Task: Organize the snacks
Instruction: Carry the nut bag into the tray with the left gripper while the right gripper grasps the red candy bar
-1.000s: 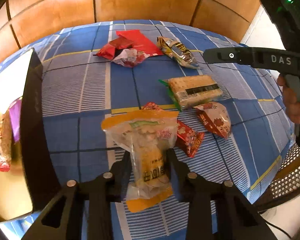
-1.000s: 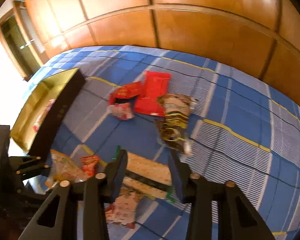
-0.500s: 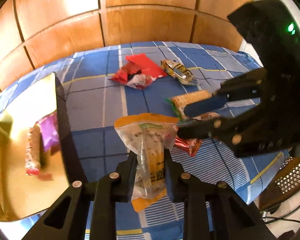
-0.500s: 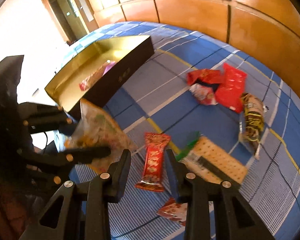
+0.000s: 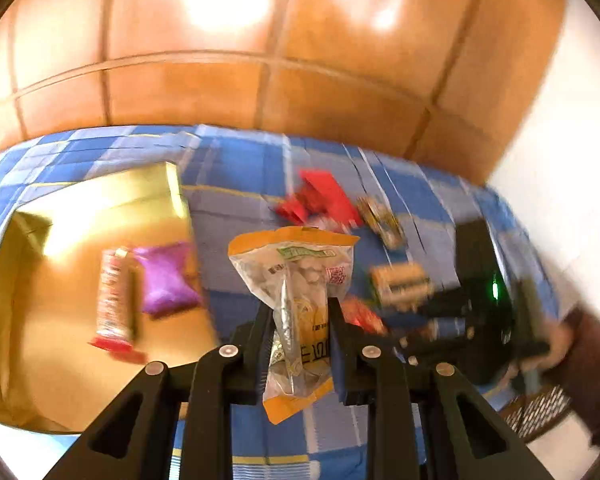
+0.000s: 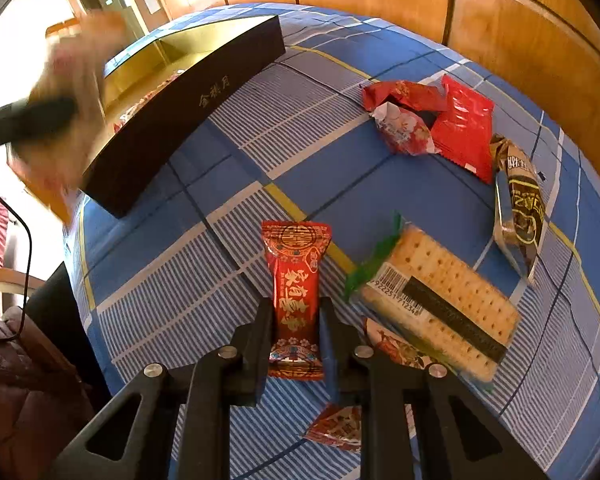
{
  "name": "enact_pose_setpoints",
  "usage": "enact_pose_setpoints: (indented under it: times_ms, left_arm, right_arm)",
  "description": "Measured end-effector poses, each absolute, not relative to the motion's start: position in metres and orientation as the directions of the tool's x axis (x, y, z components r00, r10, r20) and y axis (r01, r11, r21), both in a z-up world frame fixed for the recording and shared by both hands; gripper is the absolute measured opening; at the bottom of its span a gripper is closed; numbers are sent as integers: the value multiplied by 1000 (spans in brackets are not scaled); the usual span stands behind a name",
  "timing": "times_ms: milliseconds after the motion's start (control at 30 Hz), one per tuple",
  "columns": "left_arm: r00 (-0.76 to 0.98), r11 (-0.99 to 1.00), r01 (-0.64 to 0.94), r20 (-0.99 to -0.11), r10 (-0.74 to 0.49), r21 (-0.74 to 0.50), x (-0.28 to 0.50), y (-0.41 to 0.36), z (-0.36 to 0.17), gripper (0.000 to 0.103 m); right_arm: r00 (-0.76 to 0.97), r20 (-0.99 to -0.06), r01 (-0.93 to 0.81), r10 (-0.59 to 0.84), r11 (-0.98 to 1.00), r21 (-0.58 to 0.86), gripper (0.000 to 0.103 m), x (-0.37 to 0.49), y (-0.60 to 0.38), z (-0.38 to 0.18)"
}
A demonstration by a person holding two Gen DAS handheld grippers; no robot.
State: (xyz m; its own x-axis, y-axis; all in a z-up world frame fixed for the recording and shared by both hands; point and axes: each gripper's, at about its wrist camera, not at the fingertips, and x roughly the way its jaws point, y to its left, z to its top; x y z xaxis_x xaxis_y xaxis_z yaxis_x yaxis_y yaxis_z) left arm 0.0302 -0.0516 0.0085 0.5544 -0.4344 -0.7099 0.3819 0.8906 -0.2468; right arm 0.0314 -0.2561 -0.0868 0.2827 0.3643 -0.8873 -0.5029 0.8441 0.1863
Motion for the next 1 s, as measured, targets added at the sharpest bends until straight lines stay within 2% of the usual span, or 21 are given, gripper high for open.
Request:
enact_pose_setpoints:
  times_ms: [133, 333, 767, 867, 933, 1000]
  left_arm:
    - [618, 921, 249, -683, -390, -300, 50, -2, 25, 25]
    - [642, 954, 88, -716, -274, -286, 91, 41, 22, 25]
    - [542, 972, 30, -813, -212, -233, 185, 23, -33, 26]
    - [541, 972, 24, -814, -210, -235, 186, 23, -37, 30]
    - [546, 968, 16, -809, -219, -251, 180, 26, -35, 37]
    - [551, 970, 5, -809, -206, -244, 171, 28, -34, 37]
  right_arm:
    - [278, -882, -498, 381, 842, 207, 22, 35, -262, -90]
    - [294, -885, -516, 361, 839, 172, 22, 31, -259, -88]
    - [311, -883, -521, 351, 840, 150, 22, 28, -255, -85]
    - [312, -884, -524, 349, 839, 147, 22, 27, -256, -84]
    - [311, -884, -522, 350, 840, 149, 22, 27, -255, -84]
    - [311, -883, -521, 351, 840, 151, 22, 28, -255, -85]
